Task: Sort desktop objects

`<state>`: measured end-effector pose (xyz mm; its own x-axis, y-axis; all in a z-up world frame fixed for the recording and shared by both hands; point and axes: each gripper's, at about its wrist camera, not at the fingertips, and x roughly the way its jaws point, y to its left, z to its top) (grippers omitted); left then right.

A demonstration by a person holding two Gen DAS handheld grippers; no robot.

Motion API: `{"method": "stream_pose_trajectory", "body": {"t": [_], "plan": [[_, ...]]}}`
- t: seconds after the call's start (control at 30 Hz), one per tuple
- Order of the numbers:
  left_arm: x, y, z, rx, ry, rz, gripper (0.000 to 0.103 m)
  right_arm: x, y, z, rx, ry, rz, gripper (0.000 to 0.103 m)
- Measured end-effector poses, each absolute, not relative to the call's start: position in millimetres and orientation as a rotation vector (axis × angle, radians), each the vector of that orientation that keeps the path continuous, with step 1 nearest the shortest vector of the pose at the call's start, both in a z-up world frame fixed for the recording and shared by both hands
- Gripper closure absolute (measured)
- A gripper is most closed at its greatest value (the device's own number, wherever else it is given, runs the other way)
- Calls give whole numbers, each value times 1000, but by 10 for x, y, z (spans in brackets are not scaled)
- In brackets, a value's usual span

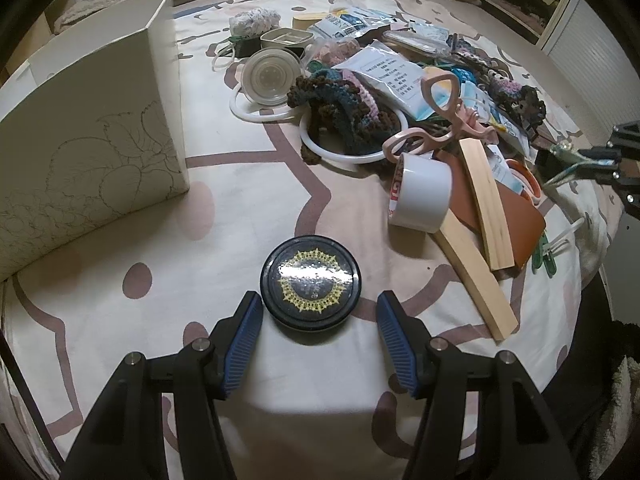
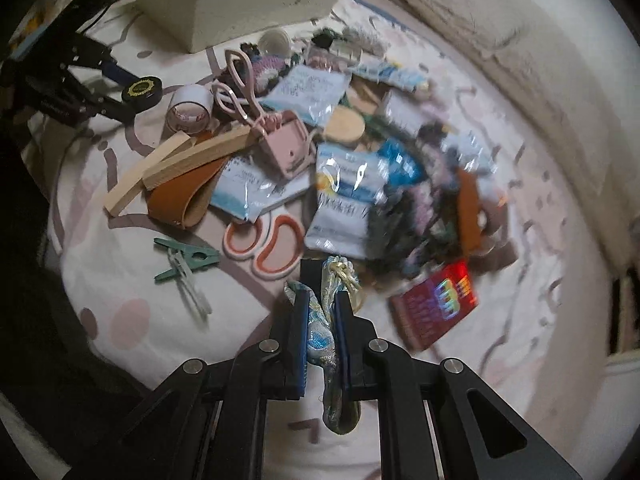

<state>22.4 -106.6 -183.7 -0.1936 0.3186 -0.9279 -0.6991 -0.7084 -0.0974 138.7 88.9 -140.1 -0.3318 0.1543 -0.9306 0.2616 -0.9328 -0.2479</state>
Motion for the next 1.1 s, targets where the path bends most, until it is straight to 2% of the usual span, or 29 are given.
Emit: {"method": "stream_pose_trajectory", "body": {"t": [0.17,0.23,0.27,0.3,0.43,0.57,0.63,0.67,0.73,0.8,1.1], "plan": [[234,-1061,-1841,-1399,463,1951,43,1413,1041,-1448,1824,352,-2449,88],[230,-1060,-1847,-1400,464,1950,43,1433,1099,-1461,1845,288,-2450,73],[231,-1059,-1847,-1400,463,1951,43,1446,1123,-1472,1854,261,-2453,52],[230,-1058,-1847,-1400,462,1951,43,1470,1137,-1474,1853,254,-2460,39],[230,-1059,-1850,-1400,462,1951,43,1536,1176,-1488,1849,233,-2474,39],[227,-1057,-1851,-1399,462,1950,43,1564,1339,-1503,1858,111,-2503,39],[225,-1054,-1852,-1401,462,1948,43,1581,1397,-1545,1870,67,-2509,45],[225,-1054,-1852,-1401,463,1948,43,1591,1420,-1575,1880,57,-2510,57],[225,-1054,-1849,-1401,463,1948,43,1602,1466,-1637,1902,19,-2505,68],[226,-1055,-1845,-1401,462,1948,43,1618,1493,-1678,1904,-1,-2507,96],[221,-1050,-1853,-1402,464,1948,43,1543,1487,-1211,1770,28,-2631,99]]}}
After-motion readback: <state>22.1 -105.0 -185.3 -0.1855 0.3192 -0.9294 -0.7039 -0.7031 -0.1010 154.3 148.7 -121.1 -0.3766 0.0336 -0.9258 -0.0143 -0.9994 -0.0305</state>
